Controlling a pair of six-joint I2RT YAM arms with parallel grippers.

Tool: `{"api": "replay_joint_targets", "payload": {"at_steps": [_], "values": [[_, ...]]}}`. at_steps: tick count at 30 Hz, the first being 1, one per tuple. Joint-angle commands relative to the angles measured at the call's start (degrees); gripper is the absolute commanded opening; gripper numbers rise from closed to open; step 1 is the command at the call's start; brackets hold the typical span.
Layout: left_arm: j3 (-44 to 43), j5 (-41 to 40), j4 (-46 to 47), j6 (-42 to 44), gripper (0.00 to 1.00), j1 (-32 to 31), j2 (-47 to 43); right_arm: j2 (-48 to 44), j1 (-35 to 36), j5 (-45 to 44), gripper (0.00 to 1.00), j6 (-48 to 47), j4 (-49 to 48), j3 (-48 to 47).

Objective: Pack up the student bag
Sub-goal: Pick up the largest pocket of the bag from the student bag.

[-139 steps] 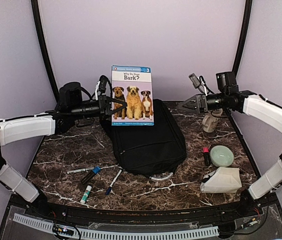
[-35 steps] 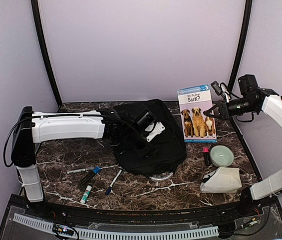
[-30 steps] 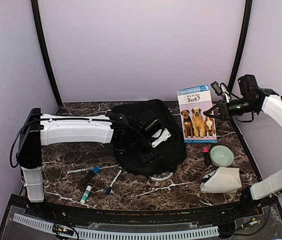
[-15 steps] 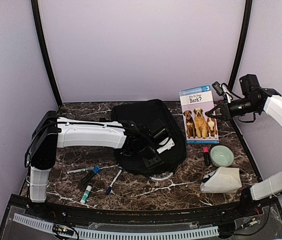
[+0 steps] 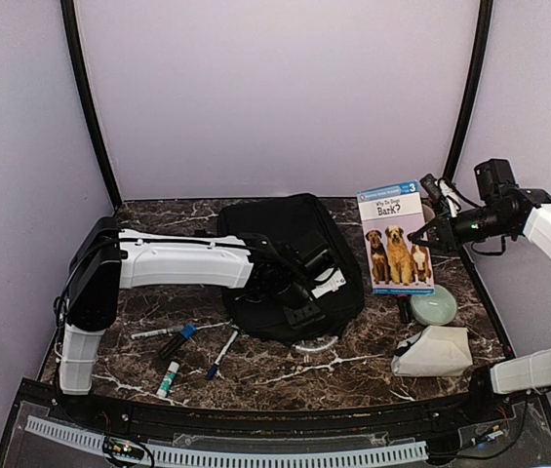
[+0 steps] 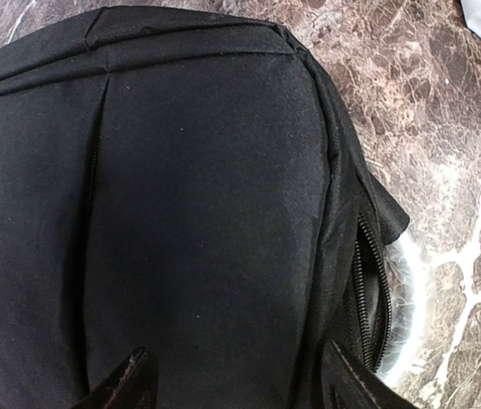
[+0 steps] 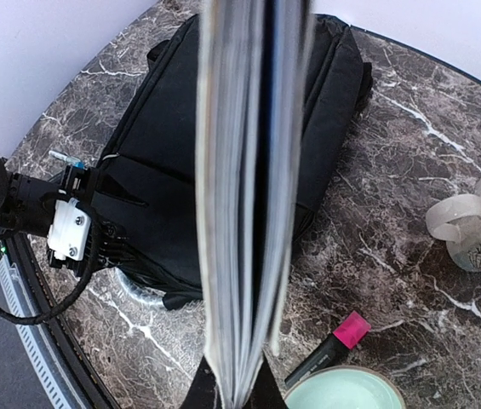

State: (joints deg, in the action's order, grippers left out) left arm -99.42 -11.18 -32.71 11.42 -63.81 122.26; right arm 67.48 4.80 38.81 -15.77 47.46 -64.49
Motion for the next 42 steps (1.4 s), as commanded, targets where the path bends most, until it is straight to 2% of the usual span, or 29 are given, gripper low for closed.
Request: {"api": "replay_joint_targets", "payload": {"at_steps": [1,6,8,11,12,13,14,16,18,21,24,27,35,38,42], "values": [[-0.7,2.9,-2.0,1.3,0.67,0.3,0.9,-1.4,-0.3,0.1,0.0,-0.2,-2.5,0.6],[-0.5,6.4,-1.8,2.5,0.67,0.3,1.6,-1.6,-0.3,0.5,0.0,-0.1,-3.1,1.6],[-0.9,4.8,-1.6,2.1,0.63,0.3,2.4,-1.7,-0.3,0.6,0.0,0.1,-3.6,1.9],[-2.4,1.9,-2.2,1.2,0.53,0.4,3.3,-1.7,-0.3,0.8,0.0,0.1,-3.6,2.1],[-2.8,1.2,-2.1,0.8,0.45,0.5,3.3,-1.7,-0.3,0.8,0.0,0.0,-3.5,2.2],[-3.1,0.7,-2.1,0.4,0.33,0.7,3.3,-1.6,-0.3,0.8,0.0,-0.1,-3.5,2.2],[-3.7,0.4,-2.2,0.0,0.26,0.9,3.3,-1.6,-0.3,0.8,0.0,-0.1,-3.4,2.2],[-4.9,-0.2,-2.7,-0.3,0.21,1.1,3.3,-1.4,-0.4,1.7,0.0,0.7,-3.4,1.9],[-6.3,-1.5,-3.5,-0.4,0.14,1.2,2.9,-0.7,-1.0,6.4,0.0,2.6,-2.9,0.3],[-9.2,-2.4,-4.3,-0.4,0.01,1.5,1.2,1.5,-1.1,8.9,0.0,3.2,-0.9,-4.7],[-11.8,-4.1,-4.7,-0.3,0.0,1.8,-1.2,3.5,-1.1,6.7,0.0,2.0,1.2,-8.5],[-12.9,-5.2,-4.3,-0.4,0.0,2.5,-3.9,2.8,-1.0,6.5,0.0,4.5,-1.3,-8.2],[-12.9,-7.4,-3.7,-1.7,0.0,5.4,-8.6,-2.4,-1.0,22.7,0.0,7.2,-2.8,-2.1],[-12.2,-6.4,-2.1,-2.7,0.0,6.5,-10.4,-6.0,-1.0,24.4,0.0,8.7,-5.4,3.4],[-11.9,-5.4,-0.2,-3.5,0.0,7.4,-11.1,-6.1,-0.6,26.5,0.0,7.5,-3.4,5.8]]}}
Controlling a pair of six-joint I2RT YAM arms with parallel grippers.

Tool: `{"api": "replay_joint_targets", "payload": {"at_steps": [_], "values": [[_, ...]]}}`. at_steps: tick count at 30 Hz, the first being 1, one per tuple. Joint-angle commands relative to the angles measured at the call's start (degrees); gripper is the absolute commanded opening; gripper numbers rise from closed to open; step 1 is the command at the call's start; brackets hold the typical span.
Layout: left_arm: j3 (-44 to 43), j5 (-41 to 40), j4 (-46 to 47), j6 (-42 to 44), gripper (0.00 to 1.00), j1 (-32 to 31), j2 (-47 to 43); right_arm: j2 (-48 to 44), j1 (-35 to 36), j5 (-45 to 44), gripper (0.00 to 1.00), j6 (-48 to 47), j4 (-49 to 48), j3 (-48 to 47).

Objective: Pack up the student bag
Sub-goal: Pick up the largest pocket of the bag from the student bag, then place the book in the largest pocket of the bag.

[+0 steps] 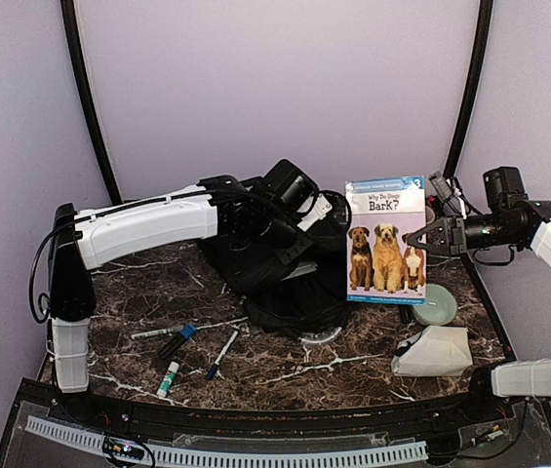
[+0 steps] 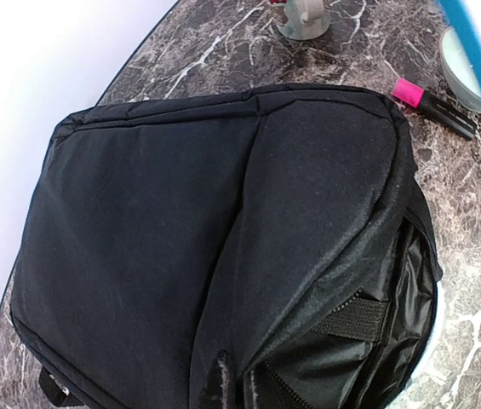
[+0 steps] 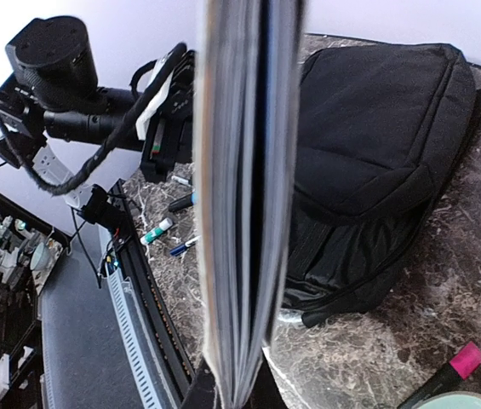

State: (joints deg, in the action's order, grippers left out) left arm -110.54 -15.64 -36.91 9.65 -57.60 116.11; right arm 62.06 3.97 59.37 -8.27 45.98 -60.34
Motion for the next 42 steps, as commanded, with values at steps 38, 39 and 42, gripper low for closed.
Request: {"api": "replay_joint_targets", "payload": {"at_steps": [38,39,42], "values": [[0.2,-3.7,10.5,-8.6,0.0,2.8,-7.4,24.4,26.8,6.2,0.0,-0.5,-10.2,7.9],[0.7,-3.6,10.8,-8.9,0.0,2.8,-7.7,26.0,26.9,6.5,0.0,0.5,-11.8,7.7],[1.6,-2.8,11.1,-9.8,0.0,2.8,-8.3,33.1,26.9,9.1,0.0,3.0,-13.1,5.1]]}}
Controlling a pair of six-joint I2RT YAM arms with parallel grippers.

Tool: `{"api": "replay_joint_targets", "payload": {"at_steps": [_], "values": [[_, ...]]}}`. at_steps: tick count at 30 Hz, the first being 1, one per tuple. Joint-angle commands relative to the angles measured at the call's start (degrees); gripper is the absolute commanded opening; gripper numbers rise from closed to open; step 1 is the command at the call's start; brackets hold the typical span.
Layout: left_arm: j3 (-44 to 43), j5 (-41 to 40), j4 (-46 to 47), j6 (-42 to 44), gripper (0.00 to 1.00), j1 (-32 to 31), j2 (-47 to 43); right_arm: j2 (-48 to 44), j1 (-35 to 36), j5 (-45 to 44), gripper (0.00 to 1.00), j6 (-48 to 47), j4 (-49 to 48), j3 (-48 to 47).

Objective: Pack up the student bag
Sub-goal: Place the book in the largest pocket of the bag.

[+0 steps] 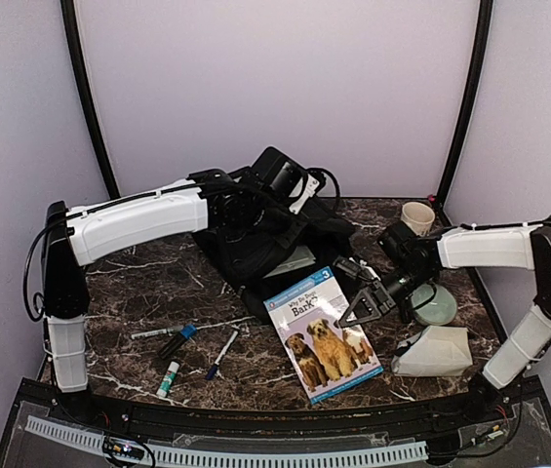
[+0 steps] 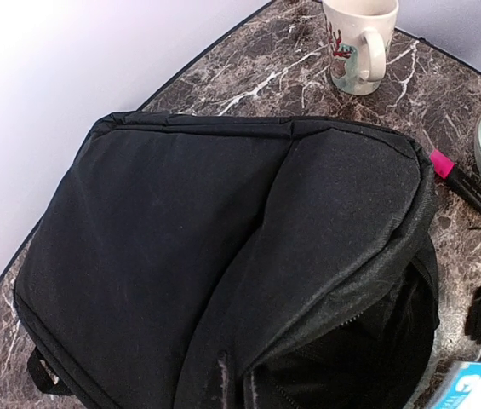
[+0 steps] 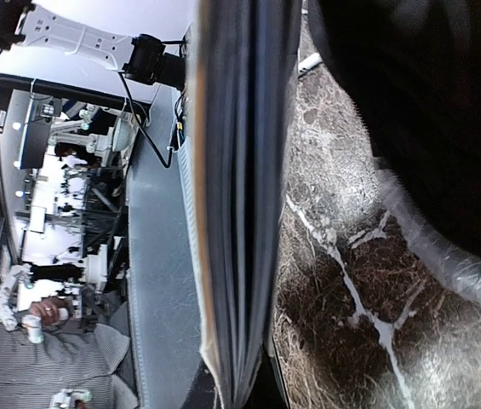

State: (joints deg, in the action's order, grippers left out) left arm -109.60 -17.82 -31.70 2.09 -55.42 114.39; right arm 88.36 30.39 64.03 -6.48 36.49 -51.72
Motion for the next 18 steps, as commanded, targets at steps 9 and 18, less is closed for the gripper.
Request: {"api": "replay_joint_targets", "payload": {"at_steps": [9,18], "values": [[4.1,4.8,7.0,-4.0,0.0,0.6,-8.0,22.6,0.4,7.9,0.0,5.8,-3.1,-17.2],[5.0,6.5,6.9,-4.5,0.0,0.6,-8.0,26.7,-1.3,1.5,0.0,18.6,-11.5,-20.5]]}}
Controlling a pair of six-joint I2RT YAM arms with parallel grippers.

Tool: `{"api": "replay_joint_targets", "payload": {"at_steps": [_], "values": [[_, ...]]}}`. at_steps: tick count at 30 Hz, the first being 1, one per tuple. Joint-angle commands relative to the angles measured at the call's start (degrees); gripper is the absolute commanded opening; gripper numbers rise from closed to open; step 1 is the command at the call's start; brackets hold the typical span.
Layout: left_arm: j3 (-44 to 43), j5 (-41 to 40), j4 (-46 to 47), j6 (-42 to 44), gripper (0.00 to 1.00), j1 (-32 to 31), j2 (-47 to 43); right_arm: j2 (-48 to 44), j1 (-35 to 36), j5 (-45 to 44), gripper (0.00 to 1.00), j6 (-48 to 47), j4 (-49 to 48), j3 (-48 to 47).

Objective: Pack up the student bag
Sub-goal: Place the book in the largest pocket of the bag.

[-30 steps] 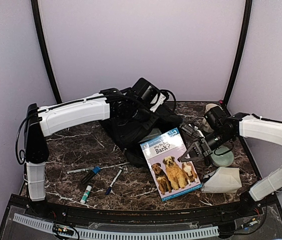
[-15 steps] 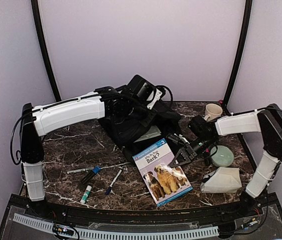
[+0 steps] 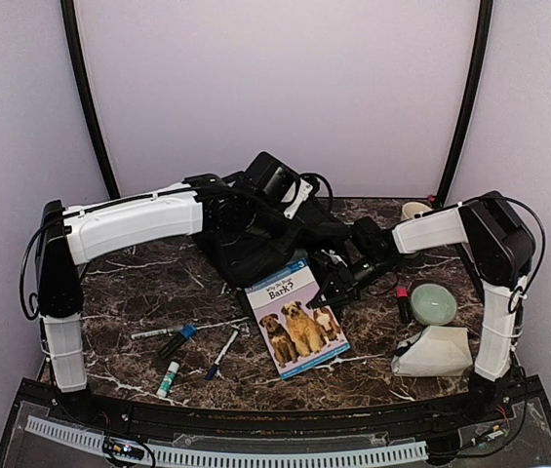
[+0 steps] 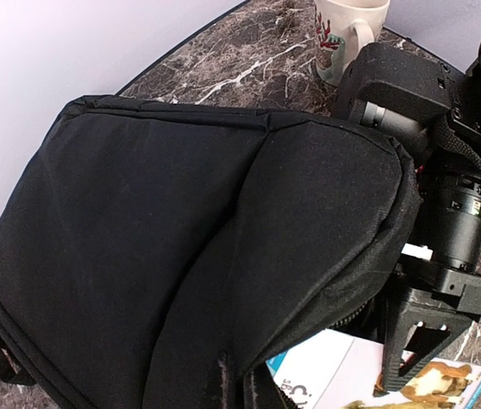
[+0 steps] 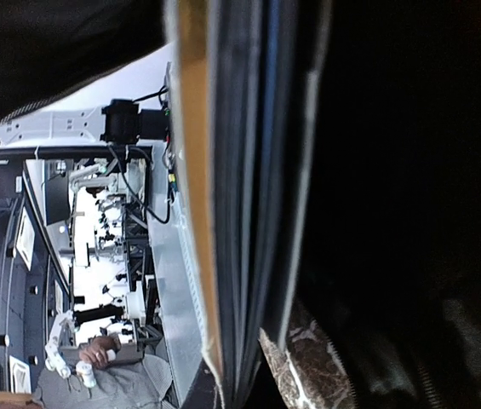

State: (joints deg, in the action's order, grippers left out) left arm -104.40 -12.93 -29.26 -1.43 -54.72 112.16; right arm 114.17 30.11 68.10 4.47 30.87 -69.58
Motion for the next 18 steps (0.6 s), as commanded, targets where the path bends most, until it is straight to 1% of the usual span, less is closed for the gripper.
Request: {"api": "replay_joint_targets", "payload": {"at_steps": [1,3,5,7,9,14,16,18], "values": [[-0.1,1.9,4.4,-0.8,0.0,-0.1,-5.8,1.1,-1.2,-2.6,0.0,9.3,-7.7,-3.0],[-0.1,2.6,4.3,-0.6,0.0,-0.1,-5.8,1.6,-1.5,-1.2,0.0,14.3,-12.4,-3.2],[0.0,3.3,4.1,-0.6,0.0,-0.2,-5.8,1.6,-1.6,1.4,0.0,22.9,-22.4,-1.8],[0.1,3.6,3.8,-0.6,0.0,-0.3,-5.7,1.3,-1.8,1.7,0.0,30.8,-32.0,0.0],[0.2,4.3,3.6,-0.4,0.0,-0.4,-5.6,1.5,-1.7,0.9,0.0,35.9,-38.4,0.6],[0.6,4.8,3.6,-0.3,0.0,-1.0,-5.0,5.6,-1.6,-3.2,0.0,36.9,-38.3,-3.8],[0.9,4.8,3.8,-0.3,0.0,-1.2,-4.9,7.2,-1.7,-6.7,0.03,31.7,-31.6,-6.5],[1.1,4.7,4.0,-0.3,0.0,-1.4,-4.9,7.9,-1.6,-6.7,0.03,31.7,-23.5,-9.2]]}}
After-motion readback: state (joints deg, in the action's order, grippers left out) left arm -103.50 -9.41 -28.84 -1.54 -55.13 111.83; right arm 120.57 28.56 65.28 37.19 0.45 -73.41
